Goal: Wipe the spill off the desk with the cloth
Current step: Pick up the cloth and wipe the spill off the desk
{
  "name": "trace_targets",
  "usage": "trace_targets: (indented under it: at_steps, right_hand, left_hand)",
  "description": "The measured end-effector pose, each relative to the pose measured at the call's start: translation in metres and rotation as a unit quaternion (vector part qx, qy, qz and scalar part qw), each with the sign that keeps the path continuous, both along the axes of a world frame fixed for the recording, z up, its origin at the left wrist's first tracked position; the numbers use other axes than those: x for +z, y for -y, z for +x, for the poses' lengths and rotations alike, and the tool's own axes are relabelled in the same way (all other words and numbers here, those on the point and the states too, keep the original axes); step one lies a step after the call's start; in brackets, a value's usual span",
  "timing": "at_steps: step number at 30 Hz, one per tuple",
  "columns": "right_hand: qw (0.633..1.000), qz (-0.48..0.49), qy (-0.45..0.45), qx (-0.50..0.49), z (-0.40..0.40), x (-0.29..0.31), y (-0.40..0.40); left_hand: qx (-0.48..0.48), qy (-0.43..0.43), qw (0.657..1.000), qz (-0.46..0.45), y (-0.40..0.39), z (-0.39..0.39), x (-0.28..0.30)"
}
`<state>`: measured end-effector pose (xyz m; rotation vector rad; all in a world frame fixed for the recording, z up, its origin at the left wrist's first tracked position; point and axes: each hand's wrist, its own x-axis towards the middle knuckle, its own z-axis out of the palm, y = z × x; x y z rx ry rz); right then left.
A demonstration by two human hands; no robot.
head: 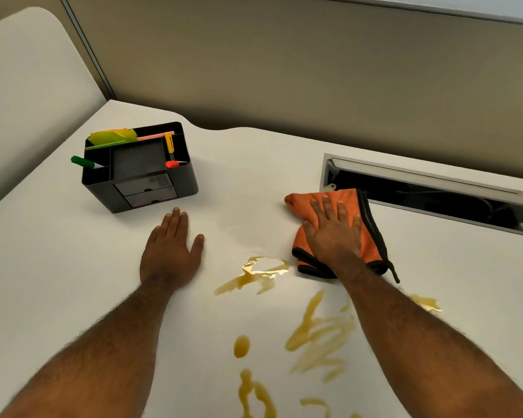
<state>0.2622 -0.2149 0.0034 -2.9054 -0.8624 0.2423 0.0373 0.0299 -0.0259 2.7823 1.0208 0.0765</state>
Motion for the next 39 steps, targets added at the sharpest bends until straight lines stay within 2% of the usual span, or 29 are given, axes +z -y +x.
trace_targets:
  at_steps: [6, 15, 25, 33, 36, 39]
  right_hand:
    - [0.999, -0.009, 0.017, 0.026, 0.014, -0.001, 0.028]
    - [0.999, 0.018, 0.010, -0.029, 0.003, -0.001, -0.015]
    - [0.996, 0.028, 0.018, 0.077, -0.027, -0.001, -0.100]
    - [0.980, 0.006, 0.019, 0.198, -0.068, -0.004, -0.126]
    - [0.978, 0.007, 0.025, 0.208, -0.067, -0.004, -0.119]
    - [0.983, 0.014, 0.032, 0.178, -0.060, -0.003, -0.109]
  left_hand:
    - [0.005, 0.001, 1.000, 0.003, 0.001, 0.001, 0.000]
    - [0.008, 0.004, 1.000, 0.013, 0.004, 0.003, 0.002]
    - [0.010, 0.005, 1.000, 0.029, 0.003, 0.003, 0.002]
    - [0.004, 0.007, 0.999, 0.031, 0.001, 0.002, 0.002]
    - [0.003, 0.003, 1.000, 0.028, 0.002, 0.001, 0.003]
    - [-0.001, 0.001, 1.000, 0.025, 0.001, 0.003, 0.003]
